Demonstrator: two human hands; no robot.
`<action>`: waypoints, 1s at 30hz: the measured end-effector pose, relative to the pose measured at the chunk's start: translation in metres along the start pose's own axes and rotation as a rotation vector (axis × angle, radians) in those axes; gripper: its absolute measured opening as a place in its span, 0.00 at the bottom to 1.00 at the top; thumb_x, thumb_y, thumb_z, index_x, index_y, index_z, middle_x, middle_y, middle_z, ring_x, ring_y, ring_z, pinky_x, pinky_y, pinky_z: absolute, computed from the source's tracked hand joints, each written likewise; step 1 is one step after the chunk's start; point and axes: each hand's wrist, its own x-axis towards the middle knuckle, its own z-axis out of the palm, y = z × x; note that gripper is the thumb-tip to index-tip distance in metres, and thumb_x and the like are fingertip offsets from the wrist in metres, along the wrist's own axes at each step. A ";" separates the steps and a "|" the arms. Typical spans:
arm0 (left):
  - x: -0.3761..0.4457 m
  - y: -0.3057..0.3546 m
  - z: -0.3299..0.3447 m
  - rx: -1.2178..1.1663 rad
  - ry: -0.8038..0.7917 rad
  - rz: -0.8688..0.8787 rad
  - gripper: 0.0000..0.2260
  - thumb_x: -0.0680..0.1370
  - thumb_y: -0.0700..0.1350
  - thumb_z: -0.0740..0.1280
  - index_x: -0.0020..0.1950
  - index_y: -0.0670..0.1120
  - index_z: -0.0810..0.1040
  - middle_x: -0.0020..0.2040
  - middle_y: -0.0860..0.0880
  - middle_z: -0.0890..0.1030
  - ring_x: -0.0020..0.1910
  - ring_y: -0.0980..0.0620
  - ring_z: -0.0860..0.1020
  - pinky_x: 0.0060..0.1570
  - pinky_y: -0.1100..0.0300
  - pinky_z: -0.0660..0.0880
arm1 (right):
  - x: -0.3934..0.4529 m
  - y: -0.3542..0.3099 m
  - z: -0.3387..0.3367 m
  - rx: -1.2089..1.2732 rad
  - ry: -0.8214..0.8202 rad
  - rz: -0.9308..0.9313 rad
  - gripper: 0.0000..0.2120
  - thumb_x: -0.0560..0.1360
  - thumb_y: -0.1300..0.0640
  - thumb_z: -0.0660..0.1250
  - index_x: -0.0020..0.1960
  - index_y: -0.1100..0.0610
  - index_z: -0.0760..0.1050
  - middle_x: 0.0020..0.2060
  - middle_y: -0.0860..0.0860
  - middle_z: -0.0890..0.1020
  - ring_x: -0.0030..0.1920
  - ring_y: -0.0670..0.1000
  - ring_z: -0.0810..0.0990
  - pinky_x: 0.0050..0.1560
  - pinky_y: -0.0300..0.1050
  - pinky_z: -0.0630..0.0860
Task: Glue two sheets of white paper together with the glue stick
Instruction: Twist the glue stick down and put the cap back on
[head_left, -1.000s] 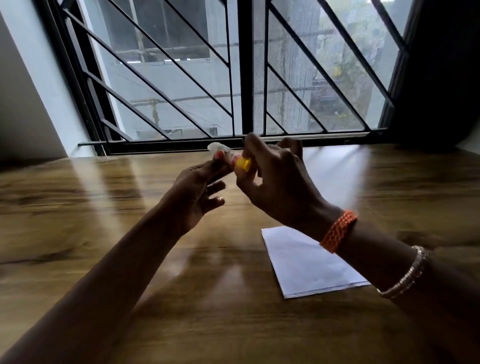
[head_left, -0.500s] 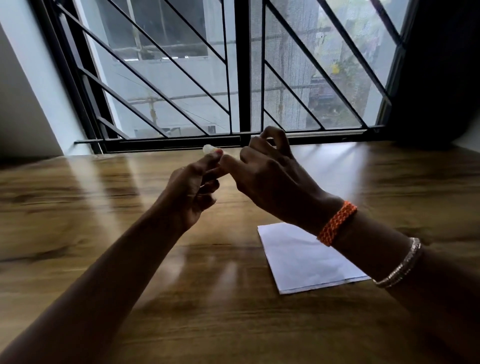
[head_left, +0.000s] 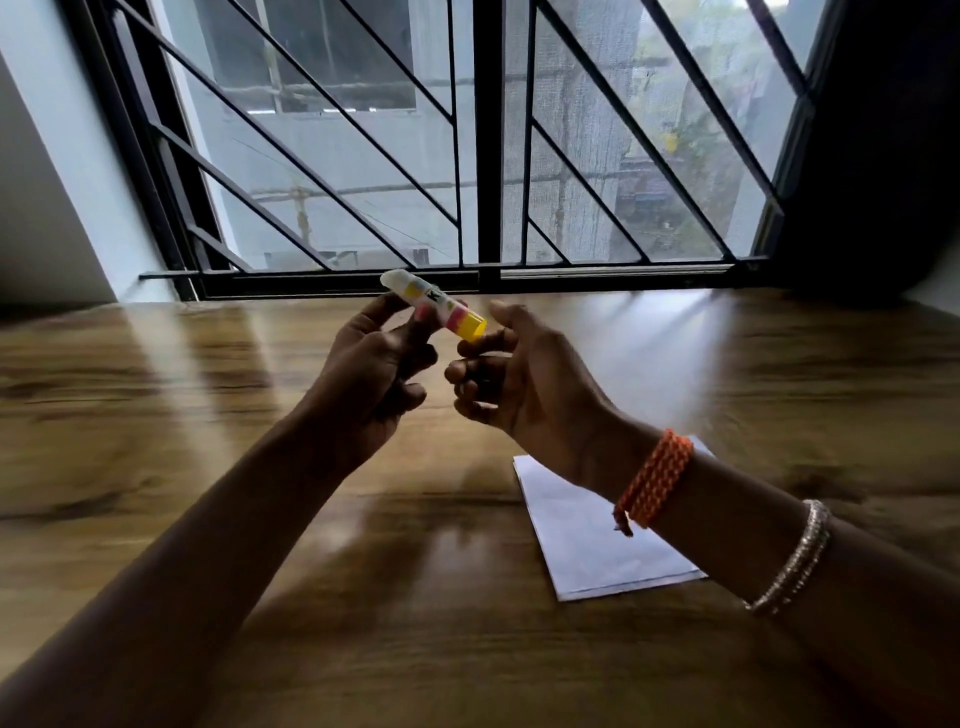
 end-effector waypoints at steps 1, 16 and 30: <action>-0.001 0.000 0.000 0.002 0.007 -0.007 0.11 0.78 0.41 0.60 0.59 0.48 0.73 0.36 0.54 0.80 0.23 0.60 0.68 0.15 0.69 0.59 | 0.000 0.000 -0.001 0.008 0.015 -0.001 0.12 0.79 0.52 0.58 0.44 0.59 0.71 0.31 0.54 0.80 0.31 0.49 0.74 0.39 0.43 0.73; -0.005 -0.008 0.010 0.009 0.134 -0.209 0.08 0.76 0.51 0.64 0.42 0.49 0.79 0.44 0.53 0.83 0.18 0.60 0.63 0.17 0.70 0.58 | 0.006 -0.006 -0.027 -1.623 0.043 -1.169 0.08 0.73 0.63 0.68 0.51 0.64 0.74 0.35 0.55 0.80 0.36 0.53 0.75 0.41 0.45 0.72; -0.004 -0.012 0.009 -0.037 0.065 -0.143 0.13 0.78 0.37 0.57 0.56 0.49 0.76 0.48 0.49 0.72 0.22 0.60 0.66 0.20 0.68 0.62 | 0.008 -0.003 -0.016 -0.797 0.131 -0.499 0.07 0.74 0.58 0.70 0.44 0.57 0.71 0.36 0.54 0.83 0.32 0.49 0.77 0.34 0.43 0.74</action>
